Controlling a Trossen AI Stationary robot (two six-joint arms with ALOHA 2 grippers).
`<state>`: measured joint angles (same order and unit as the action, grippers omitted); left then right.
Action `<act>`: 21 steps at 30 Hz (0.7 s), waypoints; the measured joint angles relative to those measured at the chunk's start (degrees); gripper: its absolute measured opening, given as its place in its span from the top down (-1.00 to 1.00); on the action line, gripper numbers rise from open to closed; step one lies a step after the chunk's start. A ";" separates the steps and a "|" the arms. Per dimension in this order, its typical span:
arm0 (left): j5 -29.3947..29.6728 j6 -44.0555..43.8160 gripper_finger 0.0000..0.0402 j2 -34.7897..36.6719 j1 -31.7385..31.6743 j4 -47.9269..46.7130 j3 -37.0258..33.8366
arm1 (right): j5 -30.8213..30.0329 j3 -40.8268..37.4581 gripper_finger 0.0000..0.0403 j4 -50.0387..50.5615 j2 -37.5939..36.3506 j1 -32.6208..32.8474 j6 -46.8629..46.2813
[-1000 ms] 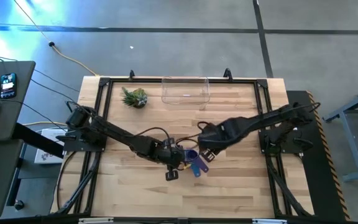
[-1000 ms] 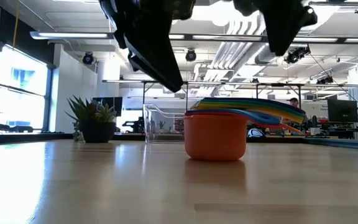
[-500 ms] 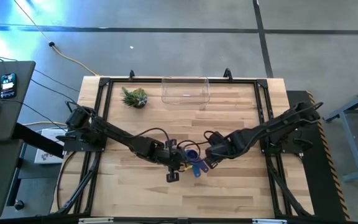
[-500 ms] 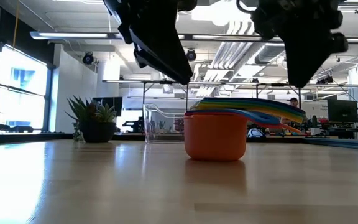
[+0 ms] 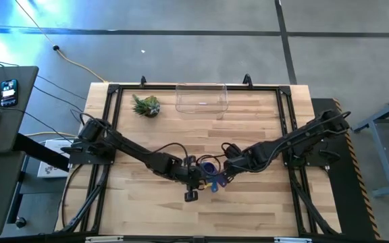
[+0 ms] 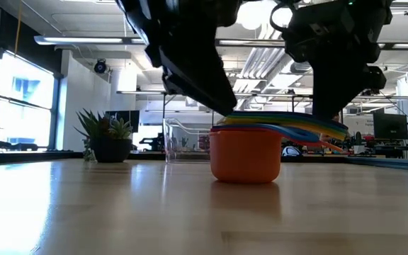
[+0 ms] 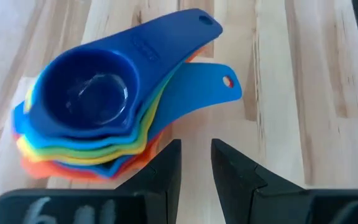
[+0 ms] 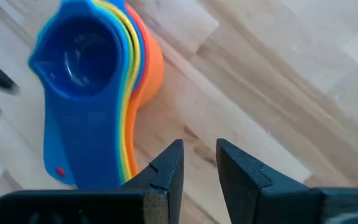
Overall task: Nest measuring cups in basket
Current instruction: Adjust the stacked measuring cups
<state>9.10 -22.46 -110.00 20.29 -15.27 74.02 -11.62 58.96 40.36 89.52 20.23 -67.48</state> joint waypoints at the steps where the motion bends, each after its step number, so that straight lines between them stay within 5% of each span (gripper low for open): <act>1: 0.00 -0.08 0.61 -0.39 0.02 0.20 0.01 | -0.36 0.00 0.57 -0.53 0.12 -0.18 0.06; 21: -1.11 -6.03 0.61 -5.07 -0.07 6.95 -0.04 | 6.44 0.07 0.57 -8.39 5.85 -1.18 -3.36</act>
<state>7.99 -28.49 -115.07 20.23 -8.31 73.97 -5.18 59.02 31.97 95.37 19.05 -70.84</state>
